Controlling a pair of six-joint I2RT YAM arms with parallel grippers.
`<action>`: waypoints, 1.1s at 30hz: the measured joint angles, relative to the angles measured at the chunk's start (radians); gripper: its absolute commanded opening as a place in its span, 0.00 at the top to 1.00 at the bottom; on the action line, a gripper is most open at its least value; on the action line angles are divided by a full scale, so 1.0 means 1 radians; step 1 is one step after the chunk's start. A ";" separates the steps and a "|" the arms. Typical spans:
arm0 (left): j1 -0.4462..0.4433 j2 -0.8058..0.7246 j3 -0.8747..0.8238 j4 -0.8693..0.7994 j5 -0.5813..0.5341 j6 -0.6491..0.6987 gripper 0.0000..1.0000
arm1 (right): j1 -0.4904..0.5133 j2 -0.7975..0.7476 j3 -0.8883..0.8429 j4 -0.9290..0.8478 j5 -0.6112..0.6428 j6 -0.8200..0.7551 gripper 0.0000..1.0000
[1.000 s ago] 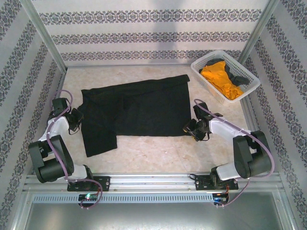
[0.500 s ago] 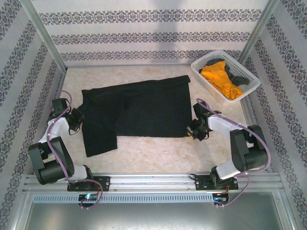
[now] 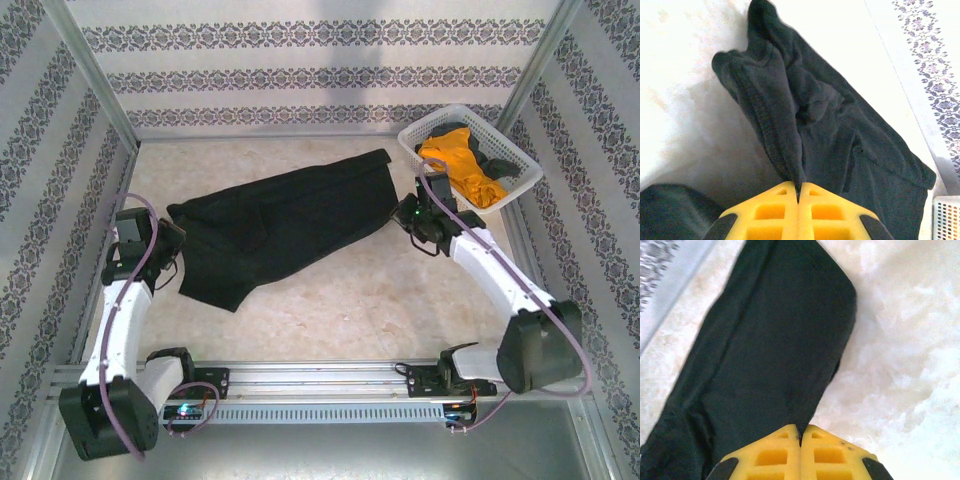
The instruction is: Fold and stack the t-shirts
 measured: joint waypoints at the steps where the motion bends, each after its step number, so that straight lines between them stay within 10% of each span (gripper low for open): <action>1: -0.012 -0.027 0.007 -0.026 -0.009 0.000 1.00 | 0.005 -0.024 0.001 0.000 0.007 -0.014 1.00; 16: -0.032 -0.179 0.595 -0.336 -0.171 0.060 1.00 | 0.013 -0.372 0.246 -0.019 0.069 -0.222 1.00; 33: 0.089 0.510 0.991 -0.283 0.003 -0.031 1.00 | -0.082 0.241 0.705 0.135 -0.106 -0.140 1.00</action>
